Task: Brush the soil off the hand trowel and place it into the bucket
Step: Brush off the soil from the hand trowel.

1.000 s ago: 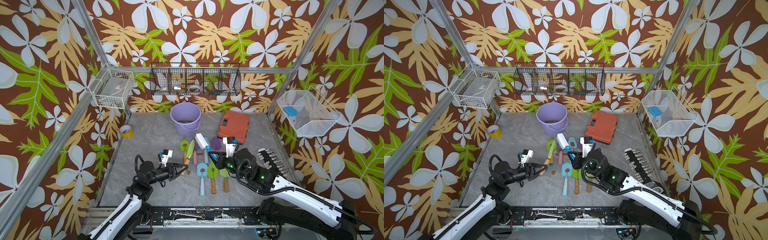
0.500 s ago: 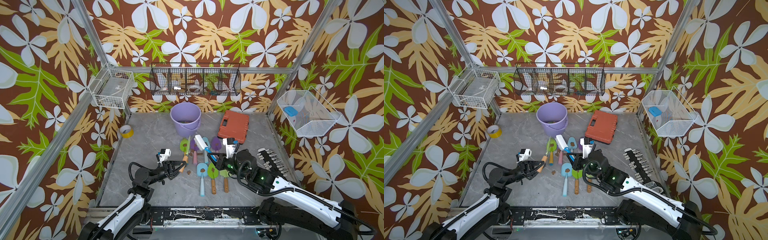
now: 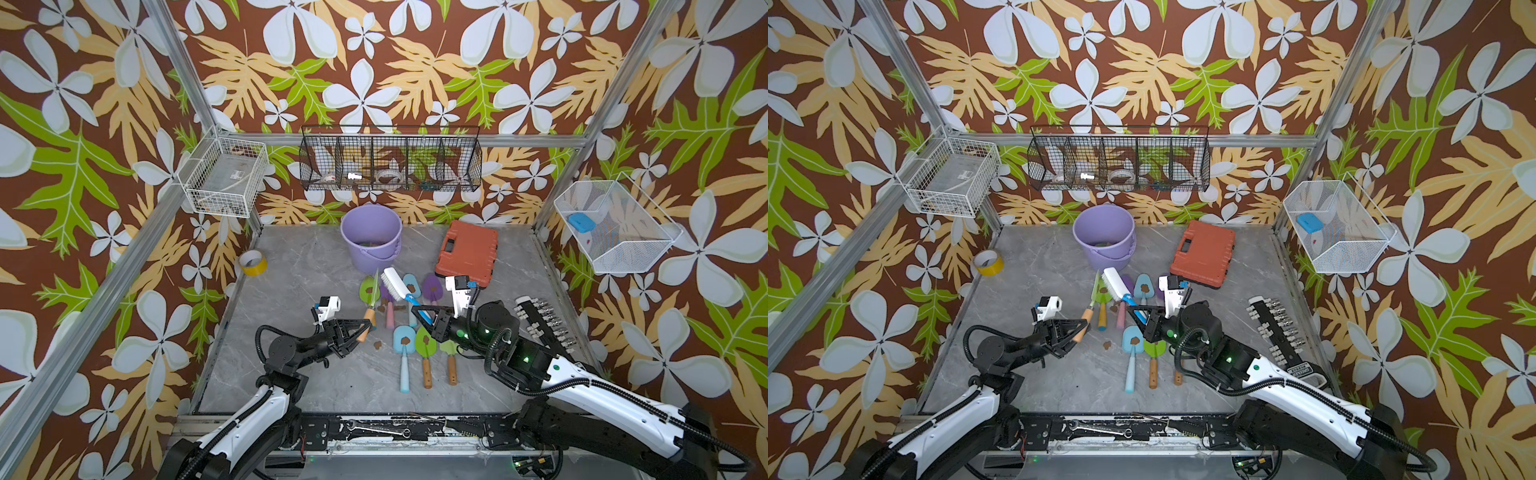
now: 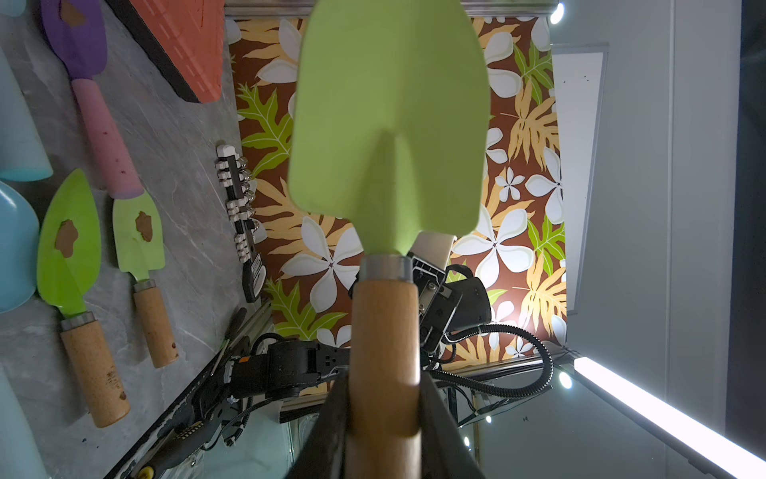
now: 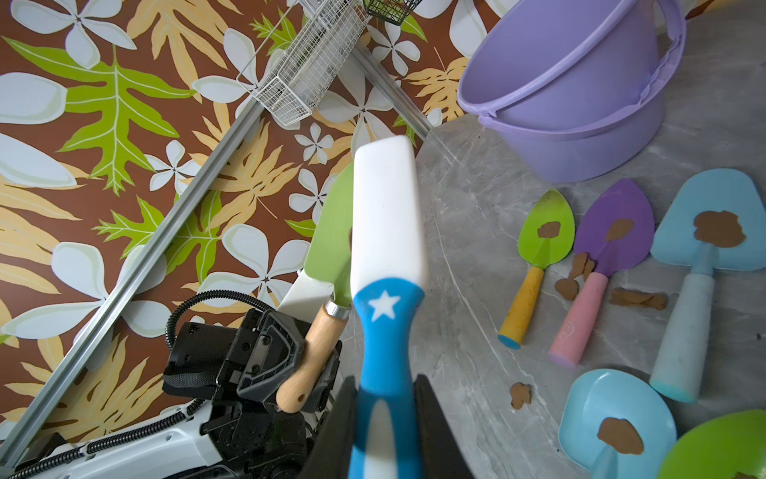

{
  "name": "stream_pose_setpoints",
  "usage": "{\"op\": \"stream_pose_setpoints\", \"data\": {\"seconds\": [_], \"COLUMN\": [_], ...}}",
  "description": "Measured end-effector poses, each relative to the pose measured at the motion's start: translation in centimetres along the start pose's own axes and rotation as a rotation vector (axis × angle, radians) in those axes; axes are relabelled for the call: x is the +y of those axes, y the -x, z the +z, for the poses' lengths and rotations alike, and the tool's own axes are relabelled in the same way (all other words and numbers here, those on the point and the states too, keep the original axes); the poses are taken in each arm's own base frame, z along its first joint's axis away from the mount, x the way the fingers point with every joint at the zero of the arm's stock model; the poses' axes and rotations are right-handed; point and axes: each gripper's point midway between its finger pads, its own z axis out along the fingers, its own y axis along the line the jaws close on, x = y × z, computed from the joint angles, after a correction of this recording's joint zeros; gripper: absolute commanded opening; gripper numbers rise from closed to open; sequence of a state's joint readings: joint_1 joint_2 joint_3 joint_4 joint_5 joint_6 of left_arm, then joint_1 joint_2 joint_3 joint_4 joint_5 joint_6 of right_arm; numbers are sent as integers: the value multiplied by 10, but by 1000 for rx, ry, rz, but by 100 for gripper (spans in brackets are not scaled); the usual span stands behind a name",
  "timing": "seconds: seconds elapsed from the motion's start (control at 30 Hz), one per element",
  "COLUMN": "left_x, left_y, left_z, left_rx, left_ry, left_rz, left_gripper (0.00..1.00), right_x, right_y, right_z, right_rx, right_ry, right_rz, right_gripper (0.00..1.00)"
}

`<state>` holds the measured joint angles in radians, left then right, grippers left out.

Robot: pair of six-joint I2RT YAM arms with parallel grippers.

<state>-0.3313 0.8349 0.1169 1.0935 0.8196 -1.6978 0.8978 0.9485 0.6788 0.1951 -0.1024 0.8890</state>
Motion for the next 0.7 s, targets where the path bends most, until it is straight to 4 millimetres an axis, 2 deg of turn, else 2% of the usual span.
{"op": "stream_pose_setpoints", "data": {"seconds": [0.1, 0.23, 0.43, 0.53, 0.7], "left_x": [2, 6, 4, 4, 9], "left_y": [1, 6, 11, 17, 18], "left_z": [0, -2, -8, -11, -10], "left_rx": [-5, -26, -38, -61, -44], "left_ry": [7, 22, 31, 40, 88], "left_rz": [-1, -3, 25, 34, 42], "left_gripper": [0, 0, 0, 0, 0], "right_x": [5, 3, -25, -30, -27], "right_y": [-7, -23, -53, -50, -37], "right_z": [5, 15, 16, 13, 11], "right_rx": [21, 56, 123, 107, 77], "right_ry": [20, 17, -46, -73, -98], "right_rz": [-8, -14, 5, 8, -11], "right_gripper": [0, 0, 0, 0, 0]}}
